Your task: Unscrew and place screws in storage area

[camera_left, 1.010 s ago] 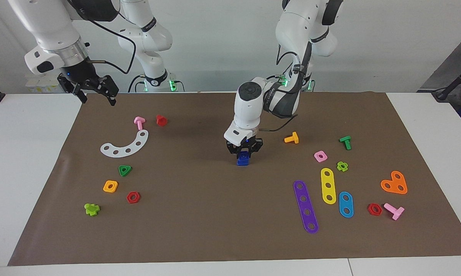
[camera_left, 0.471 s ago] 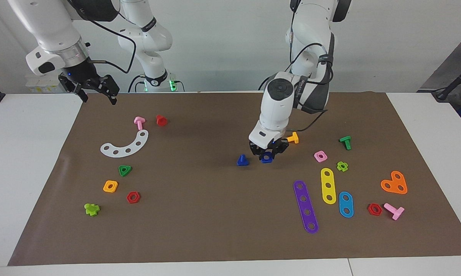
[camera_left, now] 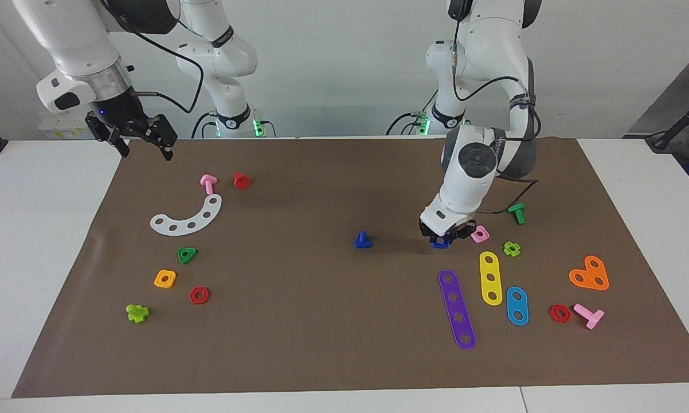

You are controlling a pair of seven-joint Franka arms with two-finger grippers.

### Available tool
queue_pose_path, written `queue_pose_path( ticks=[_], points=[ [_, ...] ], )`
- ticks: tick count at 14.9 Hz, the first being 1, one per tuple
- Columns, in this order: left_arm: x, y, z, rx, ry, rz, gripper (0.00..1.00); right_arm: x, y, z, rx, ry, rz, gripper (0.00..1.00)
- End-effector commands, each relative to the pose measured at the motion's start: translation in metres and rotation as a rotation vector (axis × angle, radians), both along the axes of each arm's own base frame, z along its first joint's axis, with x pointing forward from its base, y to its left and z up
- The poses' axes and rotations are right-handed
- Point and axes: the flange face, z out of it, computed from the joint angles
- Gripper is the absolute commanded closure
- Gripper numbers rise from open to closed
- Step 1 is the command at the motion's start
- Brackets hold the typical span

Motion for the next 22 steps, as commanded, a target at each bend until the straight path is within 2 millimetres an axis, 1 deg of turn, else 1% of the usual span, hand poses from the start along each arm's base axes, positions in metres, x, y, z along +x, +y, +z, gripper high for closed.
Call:
queue_pose_path(
  ticks=[1,2,3,4,5,6,7,9,10,12,13,14,15,16,17,18,19,20,22],
  points=[
    [-0.014,0.012,0.001,-0.023,-0.028,-0.006,0.18,0.004,0.069,-0.011,0.008,-0.02,0.051,0.0],
    [-0.012,0.017,0.002,-0.024,-0.03,0.0,0.06,0.003,0.098,-0.018,0.014,-0.036,0.017,0.0],
    [-0.01,0.019,0.004,-0.025,-0.032,-0.003,0.01,0.004,0.121,-0.025,0.019,-0.043,0.002,0.0],
    [-0.006,0.023,0.007,-0.026,-0.038,-0.003,0.01,0.009,0.149,-0.041,0.019,-0.032,0.016,0.0],
    [0.0,0.034,0.015,-0.028,-0.046,0.017,0.01,0.013,0.174,-0.052,0.025,-0.047,0.01,0.0],
    [0.005,0.04,0.027,-0.027,-0.043,0.027,0.01,0.017,0.197,-0.066,0.034,-0.054,-0.011,0.0],
    [0.01,0.047,0.044,-0.024,-0.035,0.04,0.01,0.018,0.226,-0.079,0.048,-0.056,-0.019,0.0],
    [0.023,0.068,0.085,-0.017,-0.009,0.05,0.01,0.017,0.286,-0.109,0.061,-0.071,-0.011,0.0],
    [0.025,0.081,0.107,-0.017,-0.007,0.054,0.01,0.019,0.311,-0.127,0.071,-0.079,-0.026,0.0],
    [0.023,0.112,0.14,-0.023,-0.014,0.085,0.01,0.018,0.344,-0.152,0.083,-0.099,-0.01,0.0],
    [0.02,0.122,0.152,-0.023,-0.021,0.081,0.01,0.018,0.355,-0.164,0.087,-0.103,0.003,0.0],
    [0.015,0.132,0.164,-0.024,-0.027,0.072,0.01,0.015,0.368,-0.18,0.082,-0.097,0.021,0.0],
    [0.012,0.147,0.173,-0.024,-0.025,0.074,0.01,0.011,0.387,-0.192,0.091,-0.107,0.047,0.0],
    [0.007,0.164,0.184,-0.025,-0.03,0.086,0.01,0.011,0.393,-0.201,0.095,-0.118,0.056,0.0],
    [0.0,0.173,0.197,-0.027,-0.046,0.098,0.01,0.013,0.397,-0.222,0.074,-0.102,0.064,0.0],
    [-0.004,0.181,0.208,-0.028,-0.059,0.112,0.01,0.012,0.42,-0.241,0.067,-0.092,0.091,0.0],
    [-0.007,0.192,0.216,-0.027,-0.064,0.131,0.01,0.014,0.442,-0.251,0.072,-0.098,0.114,0.0],
    [-0.011,0.197,0.224,-0.027,-0.072,0.139,0.01,0.018,0.448,-0.256,0.065,-0.105,0.125,0.0],
    [-0.014,0.199,0.233,-0.03,-0.084,0.152,0.0,0.017,0.444,-0.262,0.035,-0.101,0.145,0.0]
  ],
)
